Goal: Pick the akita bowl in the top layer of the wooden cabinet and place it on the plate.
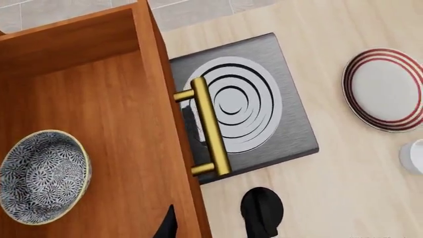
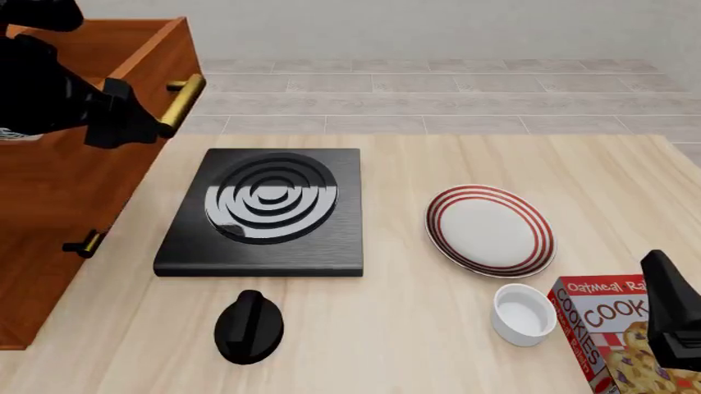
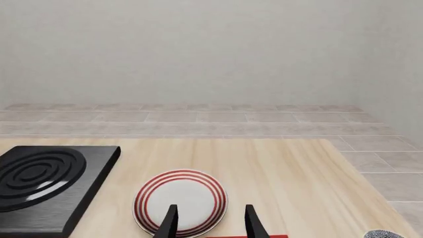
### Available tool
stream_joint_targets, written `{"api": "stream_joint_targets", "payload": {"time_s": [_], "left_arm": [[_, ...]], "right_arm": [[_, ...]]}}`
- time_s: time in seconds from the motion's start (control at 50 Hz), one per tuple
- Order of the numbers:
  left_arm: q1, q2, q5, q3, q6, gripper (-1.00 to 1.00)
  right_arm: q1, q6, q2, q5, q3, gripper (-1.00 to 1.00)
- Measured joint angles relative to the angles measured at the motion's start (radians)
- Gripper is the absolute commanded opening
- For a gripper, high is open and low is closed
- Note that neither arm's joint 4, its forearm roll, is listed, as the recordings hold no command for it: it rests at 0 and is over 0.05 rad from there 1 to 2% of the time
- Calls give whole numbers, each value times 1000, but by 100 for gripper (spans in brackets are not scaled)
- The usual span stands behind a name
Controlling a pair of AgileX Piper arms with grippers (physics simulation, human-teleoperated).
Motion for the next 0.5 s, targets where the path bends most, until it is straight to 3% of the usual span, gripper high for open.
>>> {"api": "stream_joint_targets", "payload": {"time_s": [0.5], "left_arm": [[-70, 14, 8, -31, -41, 100]], "right_arm": [[-1, 2, 1, 0, -1, 100]]}}
